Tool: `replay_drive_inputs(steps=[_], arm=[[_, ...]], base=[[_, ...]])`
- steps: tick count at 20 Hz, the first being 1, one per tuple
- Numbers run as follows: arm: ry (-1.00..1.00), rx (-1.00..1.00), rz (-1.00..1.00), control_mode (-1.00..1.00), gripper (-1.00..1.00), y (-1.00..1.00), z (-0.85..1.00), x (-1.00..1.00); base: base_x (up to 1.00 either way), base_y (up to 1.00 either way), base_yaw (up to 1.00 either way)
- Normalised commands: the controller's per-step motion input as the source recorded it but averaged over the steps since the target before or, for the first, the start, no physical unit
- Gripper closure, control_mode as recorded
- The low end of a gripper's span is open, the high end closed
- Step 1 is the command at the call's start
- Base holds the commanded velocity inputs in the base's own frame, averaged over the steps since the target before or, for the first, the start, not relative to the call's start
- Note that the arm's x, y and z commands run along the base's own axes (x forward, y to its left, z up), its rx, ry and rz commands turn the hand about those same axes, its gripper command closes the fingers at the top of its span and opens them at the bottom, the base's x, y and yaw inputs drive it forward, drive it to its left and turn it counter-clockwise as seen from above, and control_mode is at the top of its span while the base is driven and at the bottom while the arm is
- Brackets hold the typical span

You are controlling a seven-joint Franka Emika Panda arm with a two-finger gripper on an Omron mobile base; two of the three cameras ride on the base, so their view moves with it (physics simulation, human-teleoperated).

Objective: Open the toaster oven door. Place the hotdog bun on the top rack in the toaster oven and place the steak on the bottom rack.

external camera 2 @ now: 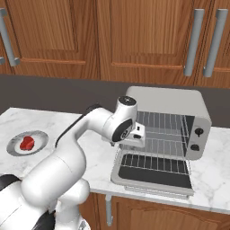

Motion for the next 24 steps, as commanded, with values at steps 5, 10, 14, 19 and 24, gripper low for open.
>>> replay_drive_inputs(steps=[5,10,14,19,24], arm=[[0.02,-0.04,0.0,-1.0,-1.0,0.8,0.0,0.01],[0.01,-0.02,0.0,-1.0,-1.0,0.78,0.01,0.02],[0.0,-0.03,0.0,-1.0,-1.0,0.82,0.08,0.08],[0.0,-0.02,0.0,-1.0,-1.0,0.84,0.1,0.14],[0.01,0.0,0.0,-1.0,-1.0,0.84,0.07,0.17]], base=[[0.0,0.0,0.0],[0.0,0.0,0.0],[0.0,0.0,0.0],[0.0,0.0,0.0],[0.0,0.0,0.0]])
